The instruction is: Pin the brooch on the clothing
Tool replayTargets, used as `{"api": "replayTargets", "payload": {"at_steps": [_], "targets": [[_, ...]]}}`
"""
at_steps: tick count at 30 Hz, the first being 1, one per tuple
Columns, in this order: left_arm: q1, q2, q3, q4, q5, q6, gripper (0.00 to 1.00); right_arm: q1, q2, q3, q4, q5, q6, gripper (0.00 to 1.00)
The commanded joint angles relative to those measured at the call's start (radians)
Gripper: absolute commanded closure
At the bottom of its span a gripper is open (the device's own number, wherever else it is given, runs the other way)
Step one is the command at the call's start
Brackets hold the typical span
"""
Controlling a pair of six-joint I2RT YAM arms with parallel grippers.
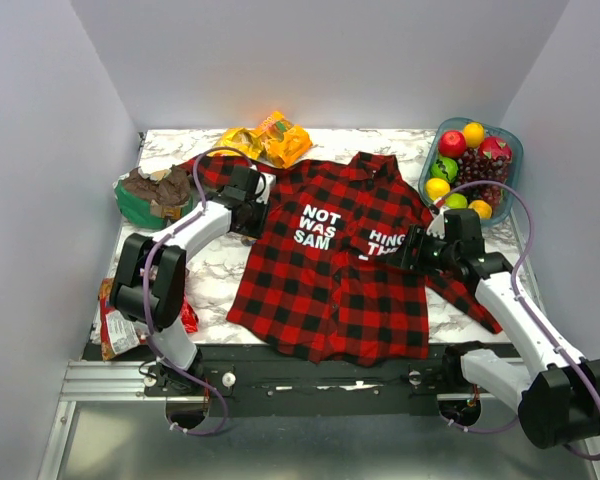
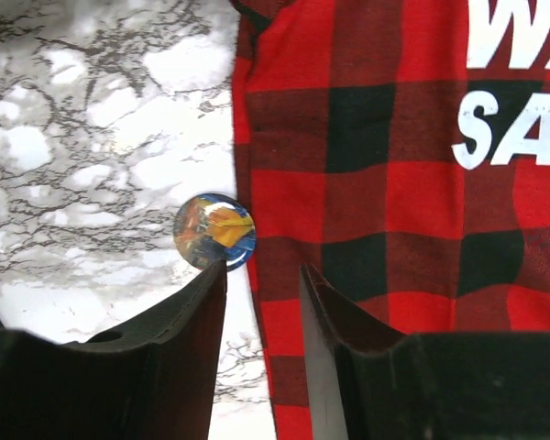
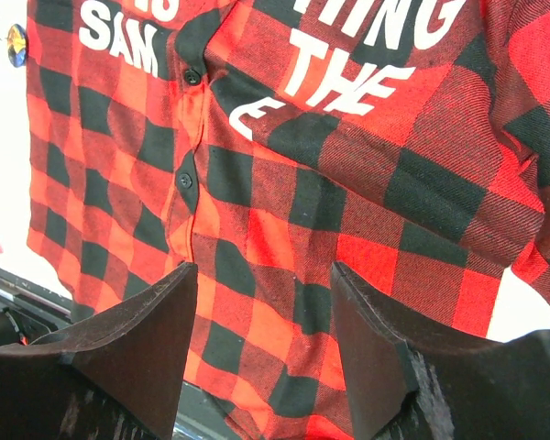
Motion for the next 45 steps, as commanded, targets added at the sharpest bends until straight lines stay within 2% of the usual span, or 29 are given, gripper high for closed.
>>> {"api": "replayTargets", "payload": {"at_steps": [1,3,4,9,12,18,26,37,41,45], "targets": [[-0.015,0.035,0.009,-0.039,-0.11,0.032,0.51,0.013,0.005,0.031,-0.005,0.001,0.005,0.33],[-0.014,0.058,0.031,-0.051,-0.147,0.021,0.47,0.015,0.004,0.031,-0.005,0.001,0.008,0.33],[-0.014,0.079,0.04,-0.072,-0.159,0.008,0.42,0.016,0.002,0.031,-0.004,0.001,0.009,0.33],[-0.014,0.069,0.042,-0.037,-0.121,-0.136,0.23,0.018,0.011,0.037,-0.005,-0.002,0.0,0.33],[-0.012,0.055,0.026,0.001,-0.114,-0.207,0.2,0.018,0.019,0.045,-0.004,-0.008,-0.009,0.33],[0.001,0.098,0.022,0.018,-0.146,-0.223,0.21,0.02,0.013,0.045,-0.009,-0.019,-0.029,0.33],[0.006,0.144,0.049,0.024,-0.196,-0.149,0.25,0.02,-0.009,0.005,-0.013,-0.013,-0.032,0.33],[-0.003,0.193,0.065,-0.043,-0.278,-0.076,0.39,0.018,-0.019,0.005,-0.002,-0.021,-0.032,0.33],[-0.04,0.207,0.069,-0.075,-0.336,-0.051,0.4,0.018,-0.016,0.01,0.007,-0.038,-0.04,0.33],[-0.057,0.207,0.055,-0.091,-0.377,-0.042,0.48,0.02,-0.035,0.003,0.01,-0.036,-0.047,0.33]]}}
